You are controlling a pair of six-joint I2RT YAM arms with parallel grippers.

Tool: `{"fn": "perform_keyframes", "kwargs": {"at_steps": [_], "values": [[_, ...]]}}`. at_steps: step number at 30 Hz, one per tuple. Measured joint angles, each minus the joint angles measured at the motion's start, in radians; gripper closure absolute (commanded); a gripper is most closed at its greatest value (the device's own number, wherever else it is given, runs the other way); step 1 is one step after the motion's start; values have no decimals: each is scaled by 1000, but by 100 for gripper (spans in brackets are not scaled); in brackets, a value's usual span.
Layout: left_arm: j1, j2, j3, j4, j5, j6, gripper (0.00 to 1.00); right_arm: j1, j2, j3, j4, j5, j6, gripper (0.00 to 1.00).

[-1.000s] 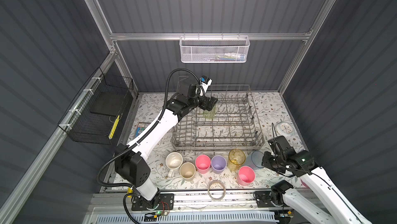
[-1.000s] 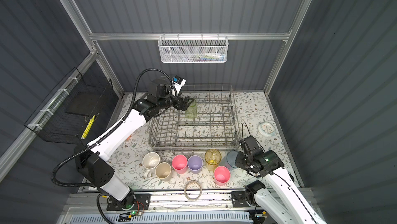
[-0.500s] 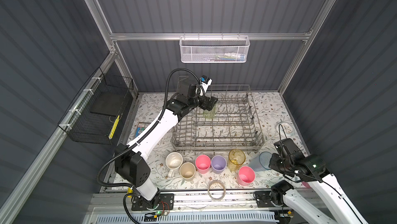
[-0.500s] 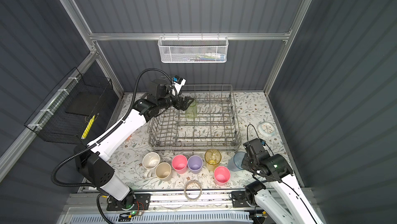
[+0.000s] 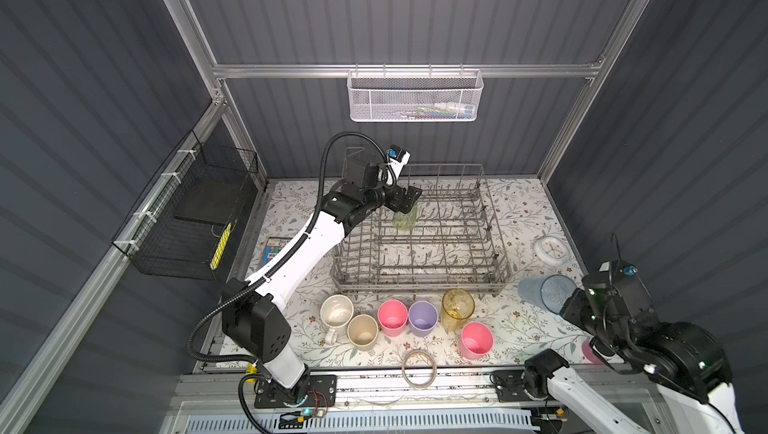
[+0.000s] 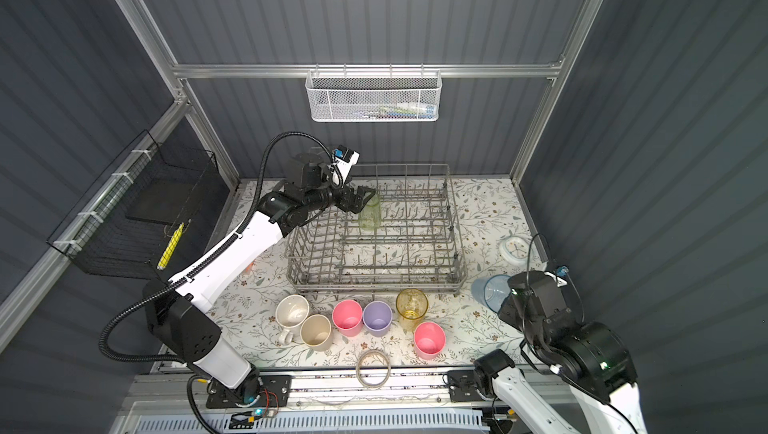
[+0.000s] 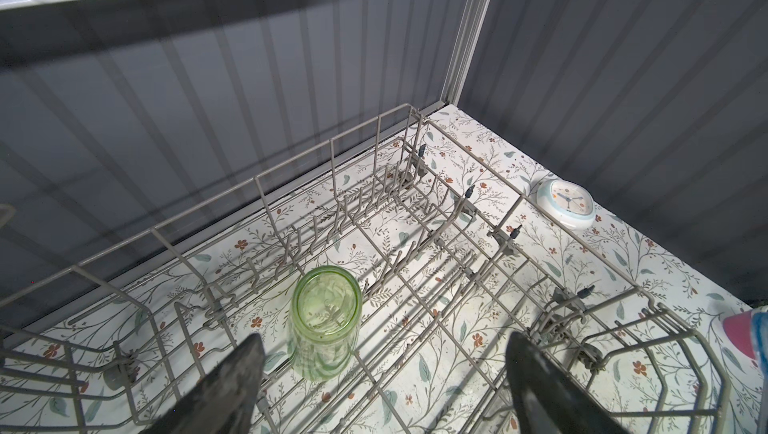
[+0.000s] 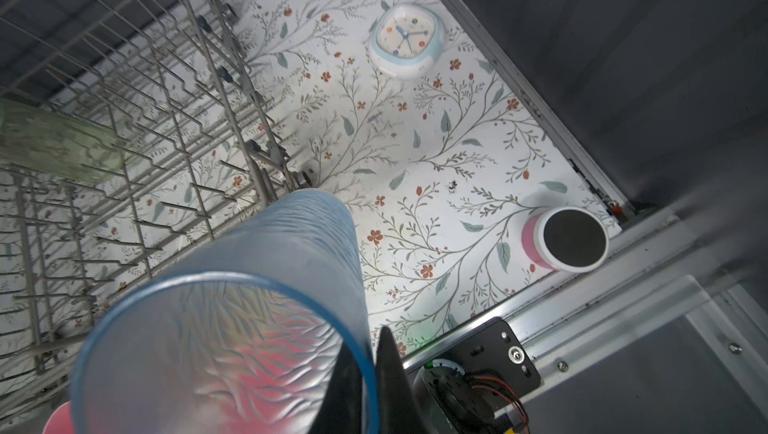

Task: Load the cups into the dish rack
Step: 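Lift the light blue cup with the right gripper toward the left gripper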

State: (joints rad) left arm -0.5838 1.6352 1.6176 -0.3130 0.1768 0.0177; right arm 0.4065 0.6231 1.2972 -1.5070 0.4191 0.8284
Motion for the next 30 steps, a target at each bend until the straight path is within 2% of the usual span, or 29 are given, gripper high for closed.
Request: {"fn": "perform_keyframes", "kwargs": {"at_steps": [5,12,16,21,26,30], "values": [[0,-6,-3,0,10,0,10,0,52,111,55,-11,-72,100],[0,-16,-4,2,110,2,10,0,87,71,335,-143,-176,100],[0,-18,-14,27,226,-2,10,0,103,-30,571,-277,-203,100],[13,-25,-65,121,425,-37,9,0,175,-146,874,-455,-196,100],[66,-32,-146,319,647,-174,8,-13,265,-217,1125,-621,-145,100],[137,-32,-198,510,774,-313,8,-48,301,-247,1255,-742,-96,100]]}}
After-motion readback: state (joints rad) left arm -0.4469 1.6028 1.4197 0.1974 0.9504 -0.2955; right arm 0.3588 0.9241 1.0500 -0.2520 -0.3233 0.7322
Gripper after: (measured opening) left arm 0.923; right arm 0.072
